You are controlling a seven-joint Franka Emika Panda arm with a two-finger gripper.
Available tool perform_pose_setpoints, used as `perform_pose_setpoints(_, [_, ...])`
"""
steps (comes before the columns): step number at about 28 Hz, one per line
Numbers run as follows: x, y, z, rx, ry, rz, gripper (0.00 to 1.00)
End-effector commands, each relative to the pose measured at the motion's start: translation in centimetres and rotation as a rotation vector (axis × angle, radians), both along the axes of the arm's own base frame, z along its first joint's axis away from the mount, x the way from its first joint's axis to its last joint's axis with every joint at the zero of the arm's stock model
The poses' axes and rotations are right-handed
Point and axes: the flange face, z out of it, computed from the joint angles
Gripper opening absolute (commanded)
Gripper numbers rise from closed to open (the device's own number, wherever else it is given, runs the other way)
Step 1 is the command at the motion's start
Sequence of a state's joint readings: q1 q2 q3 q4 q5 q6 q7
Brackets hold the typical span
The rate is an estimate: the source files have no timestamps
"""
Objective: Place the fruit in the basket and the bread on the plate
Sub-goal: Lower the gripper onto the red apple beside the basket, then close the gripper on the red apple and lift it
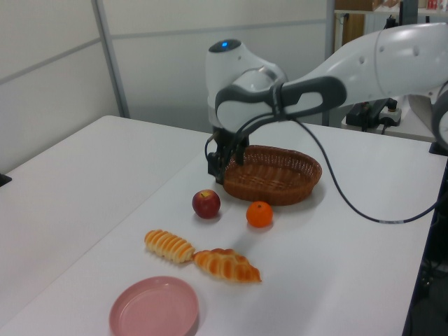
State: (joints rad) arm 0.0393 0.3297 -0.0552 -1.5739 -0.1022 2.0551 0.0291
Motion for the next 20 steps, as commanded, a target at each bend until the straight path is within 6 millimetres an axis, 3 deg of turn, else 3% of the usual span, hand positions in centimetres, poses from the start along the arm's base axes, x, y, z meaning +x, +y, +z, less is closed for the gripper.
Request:
perform_pose_setpoints(1, [2.3, 0.0, -3.5, -0.016, -0.066, 0.014, 1.0])
perform_pose_setpoints(8, [3.8, -1.0, -7.9, -0.031, -0.098, 0.02, 1.0])
perform_pose_setpoints(20, [5.9, -2.3, -11.7, -0.038, -0.225, 0.027, 1.0])
